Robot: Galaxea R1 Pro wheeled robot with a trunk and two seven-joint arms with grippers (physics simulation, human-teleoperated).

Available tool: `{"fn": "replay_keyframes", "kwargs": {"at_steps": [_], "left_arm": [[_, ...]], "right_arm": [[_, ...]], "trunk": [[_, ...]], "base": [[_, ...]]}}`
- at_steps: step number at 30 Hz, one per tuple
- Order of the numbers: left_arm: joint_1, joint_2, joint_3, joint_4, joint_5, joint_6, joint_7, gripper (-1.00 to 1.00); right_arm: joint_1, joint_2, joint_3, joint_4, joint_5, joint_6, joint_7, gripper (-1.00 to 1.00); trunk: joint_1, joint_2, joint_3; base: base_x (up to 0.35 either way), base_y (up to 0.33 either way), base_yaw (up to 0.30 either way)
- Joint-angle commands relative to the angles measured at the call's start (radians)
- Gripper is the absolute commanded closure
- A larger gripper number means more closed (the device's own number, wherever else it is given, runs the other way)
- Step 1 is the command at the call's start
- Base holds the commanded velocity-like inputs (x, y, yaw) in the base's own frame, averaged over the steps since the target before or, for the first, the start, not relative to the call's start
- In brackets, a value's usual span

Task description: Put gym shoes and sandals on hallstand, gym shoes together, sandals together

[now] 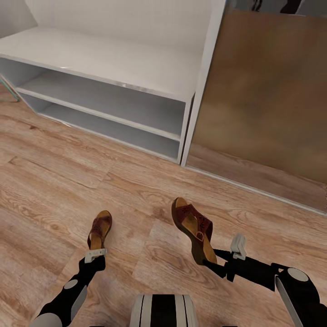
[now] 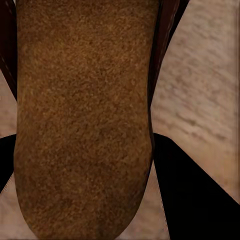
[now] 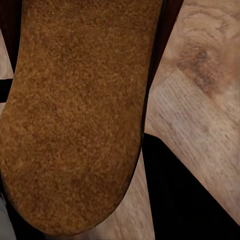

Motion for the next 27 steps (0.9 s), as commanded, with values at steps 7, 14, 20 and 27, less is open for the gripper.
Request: {"fn": "replay_keyframes", "kwargs": {"at_steps": [7,14,20,27], "left_arm": [[-0.001,-0.004,0.006,0.002,-0.007,-0.003,-0.009,1.00],[-0.001,-0.004,0.005,0.001,-0.007,-0.003,-0.009,1.00],[-0.002,-0.002,0.002,0.000,-0.007,-0.002,-0.016,1.00],[-0.001,0.010,0.009,-0.001,-0.012,-0.001,-0.019,1.00]], "right_arm": [[0.000,0.000,0.001,0.000,-0.006,0.013,0.001,1.00],[0.000,0.000,0.001,0.002,-0.005,0.011,0.001,1.00],[0.000,0.000,-0.002,0.003,-0.003,0.010,0.001,1.00],[0.000,-0.001,-0.005,0.003,-0.001,0.010,0.000,1.00]], "trunk": [[-0.003,0.001,0.027],[-0.006,0.003,0.054],[-0.009,0.005,0.077],[-0.012,0.006,0.104]], "base": [[0.000,0.000,0.000],[0.000,0.000,0.000],[0.000,0.000,0.000],[0.000,0.000,0.000]]}}
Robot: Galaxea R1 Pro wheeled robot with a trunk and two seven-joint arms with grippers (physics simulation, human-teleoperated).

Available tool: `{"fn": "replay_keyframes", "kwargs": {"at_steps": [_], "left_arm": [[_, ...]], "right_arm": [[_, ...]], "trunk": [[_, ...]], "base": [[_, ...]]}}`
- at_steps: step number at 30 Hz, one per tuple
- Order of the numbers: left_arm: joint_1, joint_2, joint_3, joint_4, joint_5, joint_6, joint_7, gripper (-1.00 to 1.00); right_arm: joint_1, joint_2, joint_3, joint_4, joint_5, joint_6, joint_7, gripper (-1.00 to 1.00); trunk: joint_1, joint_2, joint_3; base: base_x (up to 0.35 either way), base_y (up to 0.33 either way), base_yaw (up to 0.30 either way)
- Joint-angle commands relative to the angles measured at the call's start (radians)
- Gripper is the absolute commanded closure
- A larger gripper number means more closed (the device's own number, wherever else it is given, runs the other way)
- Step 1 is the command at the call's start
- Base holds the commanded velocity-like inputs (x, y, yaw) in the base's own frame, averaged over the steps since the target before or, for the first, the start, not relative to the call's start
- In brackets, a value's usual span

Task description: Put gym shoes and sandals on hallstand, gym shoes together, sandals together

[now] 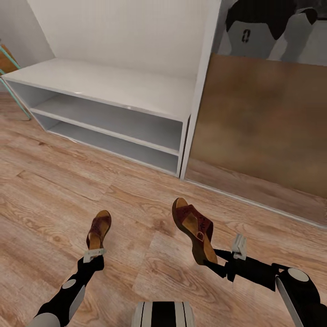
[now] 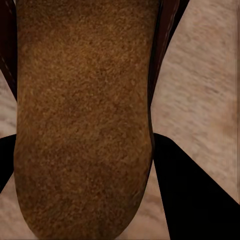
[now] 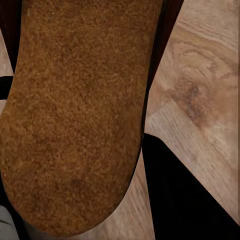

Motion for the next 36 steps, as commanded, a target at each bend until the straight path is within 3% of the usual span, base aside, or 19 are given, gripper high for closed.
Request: {"fn": "replay_keyframes", "kwargs": {"at_steps": [1,2,3,5,12,20,28,36], "left_arm": [[0.000,-0.001,0.008,0.001,-0.008,-0.003,-0.009,1.00],[0.000,-0.001,0.008,0.001,-0.008,-0.003,-0.009,1.00],[0.057,0.013,0.015,0.002,-0.002,-0.005,-0.006,1.00],[0.082,0.022,0.016,0.002,0.009,-0.006,-0.005,1.00],[0.146,0.025,0.016,0.005,0.034,-0.076,-0.001,1.00],[0.213,0.022,0.016,0.006,0.037,-0.116,0.003,1.00],[0.246,0.018,0.016,0.014,0.037,-0.180,0.004,1.00],[0.250,0.021,0.017,0.007,0.038,-0.189,0.002,1.00]], "right_arm": [[0.000,0.000,0.000,0.000,-0.008,0.013,0.002,1.00],[0.000,0.000,0.000,0.000,-0.007,0.013,0.002,1.00],[0.000,0.001,0.001,0.001,-0.005,0.010,-0.003,1.00],[0.000,0.004,0.001,0.013,-0.001,0.005,-0.009,1.00],[0.003,0.010,-0.006,0.202,0.089,-0.172,-0.227,1.00],[0.004,0.015,-0.006,0.336,0.107,-0.313,-0.412,1.00],[0.004,0.018,0.006,0.352,0.124,-0.344,-0.533,1.00],[0.005,0.018,0.030,0.288,0.179,-0.349,-0.555,1.00]], "trunk": [[-0.001,0.000,0.003],[-0.001,0.000,0.007],[-0.001,0.001,0.011],[-0.002,0.001,0.021],[-0.006,0.003,0.059],[-0.009,0.004,0.102],[-0.013,0.006,0.145],[-0.016,0.008,0.188]], "base": [[0.000,0.000,0.000],[0.000,0.000,0.000],[0.000,0.000,0.000],[0.000,0.000,0.000],[0.000,0.000,0.000],[0.000,0.000,0.000],[0.000,0.000,-0.051],[0.000,0.000,-0.091]]}}
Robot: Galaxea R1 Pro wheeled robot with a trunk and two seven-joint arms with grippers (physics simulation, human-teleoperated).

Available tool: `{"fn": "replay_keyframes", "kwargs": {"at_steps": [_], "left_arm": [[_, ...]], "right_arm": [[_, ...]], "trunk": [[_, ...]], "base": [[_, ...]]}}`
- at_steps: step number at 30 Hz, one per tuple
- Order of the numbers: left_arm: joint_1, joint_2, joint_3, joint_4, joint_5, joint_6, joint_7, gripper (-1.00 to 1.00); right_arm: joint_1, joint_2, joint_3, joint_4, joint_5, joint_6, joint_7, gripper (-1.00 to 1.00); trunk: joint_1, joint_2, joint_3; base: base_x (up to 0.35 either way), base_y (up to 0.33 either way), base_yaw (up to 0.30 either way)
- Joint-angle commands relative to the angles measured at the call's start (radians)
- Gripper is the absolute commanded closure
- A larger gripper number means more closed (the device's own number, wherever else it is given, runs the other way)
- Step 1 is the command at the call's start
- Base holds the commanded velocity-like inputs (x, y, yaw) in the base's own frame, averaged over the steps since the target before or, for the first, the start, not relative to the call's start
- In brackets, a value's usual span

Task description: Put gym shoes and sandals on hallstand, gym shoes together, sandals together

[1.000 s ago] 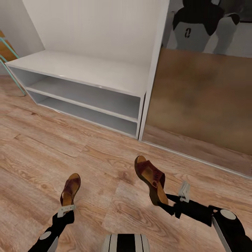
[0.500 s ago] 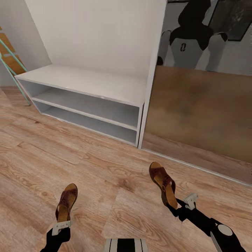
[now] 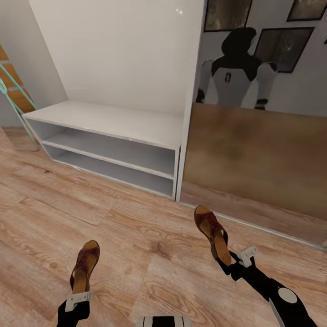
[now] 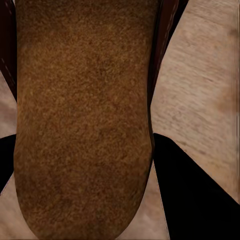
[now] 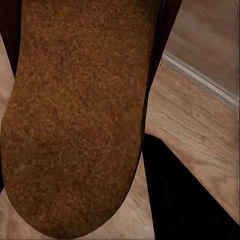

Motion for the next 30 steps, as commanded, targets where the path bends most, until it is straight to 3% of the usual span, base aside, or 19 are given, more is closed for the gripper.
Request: {"fn": "replay_keyframes", "kwargs": {"at_steps": [1,4,8,9,11,17,23,24,26,30], "left_arm": [[0.000,-0.001,0.008,0.000,-0.003,-0.002,-0.010,1.00],[0.000,0.000,0.009,0.000,-0.003,-0.004,-0.013,1.00],[0.009,0.001,0.009,-0.002,-0.003,-0.006,-0.017,1.00],[0.024,0.002,0.018,-0.003,-0.003,-0.010,-0.018,1.00],[0.048,0.002,0.044,-0.004,0.002,-0.054,-0.020,1.00],[0.066,0.000,0.053,-0.003,0.003,-0.084,-0.022,1.00],[0.095,-0.004,0.055,-0.003,0.003,-0.094,-0.023,1.00],[0.111,-0.005,0.057,0.000,0.005,-0.165,-0.017,1.00],[0.128,-0.005,0.057,-0.003,0.012,-0.217,-0.014,1.00],[0.143,-0.006,0.057,-0.011,0.017,-0.244,-0.013,1.00]], "right_arm": [[0.000,0.000,-0.002,0.004,0.009,0.003,0.004,1.00],[0.001,0.009,0.000,0.061,0.011,-0.003,0.001,1.00],[0.002,0.055,-0.001,0.193,0.012,-0.077,-0.008,1.00],[0.002,0.064,-0.002,0.267,0.012,-0.149,-0.010,1.00],[0.002,0.069,-0.005,0.440,0.011,-0.317,-0.078,1.00],[0.002,0.072,-0.004,0.637,0.010,-0.540,-0.228,1.00],[0.002,0.074,-0.004,0.781,0.009,-0.675,-0.294,1.00],[0.002,0.076,-0.004,0.848,0.007,-0.744,-0.308,1.00],[0.002,0.082,-0.004,0.864,0.007,-0.768,-0.310,1.00],[0.002,0.090,-0.004,0.872,0.007,-0.779,-0.311,1.00]], "trunk": [[-0.001,0.000,0.005],[-0.002,0.001,0.021],[-0.004,0.002,0.043],[-0.004,0.002,0.048],[-0.005,0.002,0.059],[-0.008,0.004,0.092],[-0.010,0.005,0.124],[-0.011,0.005,0.129],[-0.012,0.006,0.140],[-0.014,0.007,0.162]], "base": [[0.000,0.000,-0.081],[0.000,0.000,-0.042],[0.000,0.000,-0.009],[0.000,0.000,-0.002],[0.000,0.000,0.000],[0.000,0.000,0.000],[0.000,0.000,0.000],[0.000,0.000,0.000],[0.000,0.000,0.000],[0.000,0.000,0.000]]}}
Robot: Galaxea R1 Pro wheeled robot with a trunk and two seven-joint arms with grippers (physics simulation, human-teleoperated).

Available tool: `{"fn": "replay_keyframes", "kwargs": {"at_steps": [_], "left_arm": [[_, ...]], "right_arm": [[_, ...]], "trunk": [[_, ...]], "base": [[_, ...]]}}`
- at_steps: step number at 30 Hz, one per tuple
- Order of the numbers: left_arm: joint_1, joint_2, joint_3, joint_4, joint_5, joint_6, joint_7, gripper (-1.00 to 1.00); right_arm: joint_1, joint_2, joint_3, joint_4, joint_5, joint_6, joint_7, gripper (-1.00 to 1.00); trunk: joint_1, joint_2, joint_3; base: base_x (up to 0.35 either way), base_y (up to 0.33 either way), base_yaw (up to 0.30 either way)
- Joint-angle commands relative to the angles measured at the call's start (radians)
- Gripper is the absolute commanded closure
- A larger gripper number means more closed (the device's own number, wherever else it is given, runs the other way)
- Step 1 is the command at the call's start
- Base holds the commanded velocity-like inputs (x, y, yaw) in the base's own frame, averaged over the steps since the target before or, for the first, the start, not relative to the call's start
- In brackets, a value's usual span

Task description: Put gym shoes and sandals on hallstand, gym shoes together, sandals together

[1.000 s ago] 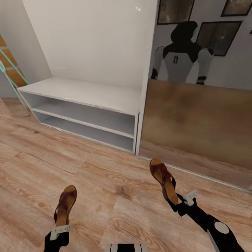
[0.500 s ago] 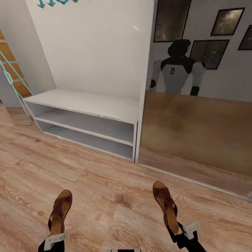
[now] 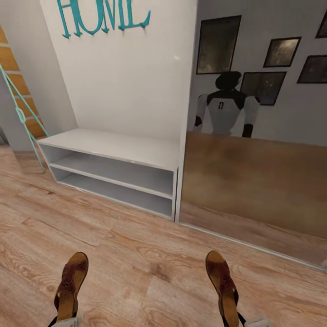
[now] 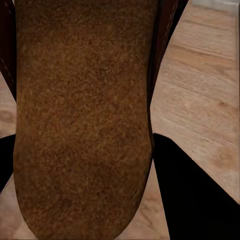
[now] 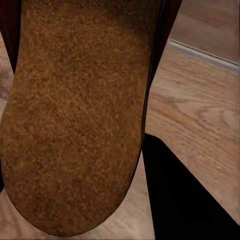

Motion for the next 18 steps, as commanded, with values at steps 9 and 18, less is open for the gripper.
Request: {"fn": "replay_keyframes", "kwargs": {"at_steps": [9,18], "left_arm": [[0.008,-0.002,0.006,-0.007,0.001,-0.013,-0.010,1.00],[0.008,-0.002,0.007,-0.007,0.001,-0.014,-0.009,1.00]], "right_arm": [[0.000,0.006,-0.008,0.008,0.007,-0.007,0.005,1.00],[0.000,0.006,-0.008,0.010,0.007,-0.007,0.005,1.00]], "trunk": [[-0.004,0.002,0.048],[-0.018,0.023,0.095]], "base": [[0.000,0.000,0.000],[0.000,0.000,0.000]]}}
